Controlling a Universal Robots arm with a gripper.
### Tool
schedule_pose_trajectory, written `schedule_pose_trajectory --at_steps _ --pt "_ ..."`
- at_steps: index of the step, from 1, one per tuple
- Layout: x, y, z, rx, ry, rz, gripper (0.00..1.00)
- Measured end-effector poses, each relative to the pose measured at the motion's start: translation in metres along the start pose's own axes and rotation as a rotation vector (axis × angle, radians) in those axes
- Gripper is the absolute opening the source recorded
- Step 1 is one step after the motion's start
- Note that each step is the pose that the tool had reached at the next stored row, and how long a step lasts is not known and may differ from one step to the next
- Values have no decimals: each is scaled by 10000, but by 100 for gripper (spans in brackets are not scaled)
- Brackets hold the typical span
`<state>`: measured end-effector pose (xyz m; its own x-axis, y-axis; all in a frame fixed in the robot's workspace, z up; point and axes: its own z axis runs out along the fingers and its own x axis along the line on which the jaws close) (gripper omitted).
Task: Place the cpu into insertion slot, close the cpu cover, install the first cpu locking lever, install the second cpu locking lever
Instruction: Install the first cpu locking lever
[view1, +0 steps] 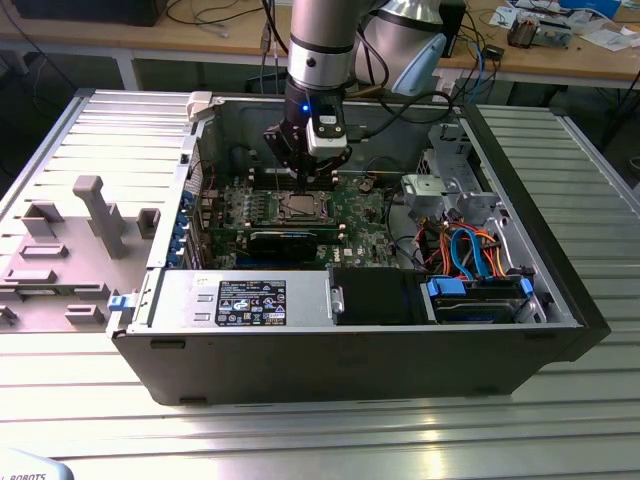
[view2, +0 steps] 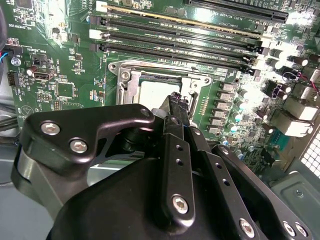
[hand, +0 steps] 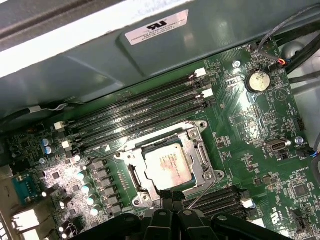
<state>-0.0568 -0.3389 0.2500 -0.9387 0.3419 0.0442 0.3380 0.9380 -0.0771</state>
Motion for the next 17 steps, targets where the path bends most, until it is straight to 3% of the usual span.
schedule_pose_trajectory --at_steps 17 --pt "0 0 0 7 -12 -159 11"
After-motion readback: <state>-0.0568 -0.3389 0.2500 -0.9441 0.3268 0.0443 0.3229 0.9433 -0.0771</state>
